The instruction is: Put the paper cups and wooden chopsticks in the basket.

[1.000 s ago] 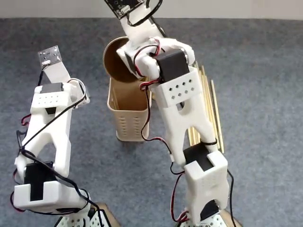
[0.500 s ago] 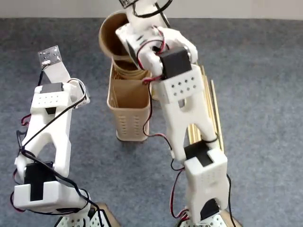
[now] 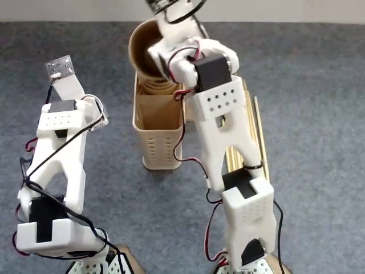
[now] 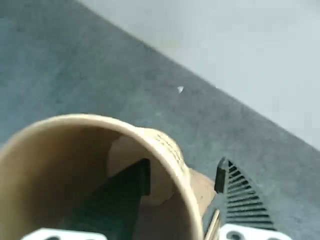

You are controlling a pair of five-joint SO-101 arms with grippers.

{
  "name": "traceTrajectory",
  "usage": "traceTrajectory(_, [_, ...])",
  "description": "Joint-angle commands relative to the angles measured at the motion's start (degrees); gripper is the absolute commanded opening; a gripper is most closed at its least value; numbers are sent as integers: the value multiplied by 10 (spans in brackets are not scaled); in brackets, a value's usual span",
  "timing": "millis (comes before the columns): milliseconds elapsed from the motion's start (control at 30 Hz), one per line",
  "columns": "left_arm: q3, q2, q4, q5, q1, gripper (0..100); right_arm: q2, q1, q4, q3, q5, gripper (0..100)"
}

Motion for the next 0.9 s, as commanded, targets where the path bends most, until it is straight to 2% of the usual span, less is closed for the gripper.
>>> traceTrajectory(0, [-15,-1,-7,2,4,203,-37,-25,34,-38,3,221])
traceTrajectory(233, [-15,-1,-7,2,4,203,-73,-32,39,-50,-6,221])
traceTrajectory(467, [-15,-1,-7,2,4,203,-39,-7,-145,0,-6,221])
traceTrajectory(567, [-15,-1,-6,2,4,203,-7,7,-177,20,-6,221])
traceTrajectory(700, [-15,-1,-6,2,4,203,7,27,-119,11,-6,221])
traceTrajectory(867, [-3,-1,-9,2,4,203,-28,103,105,-91,-10,221])
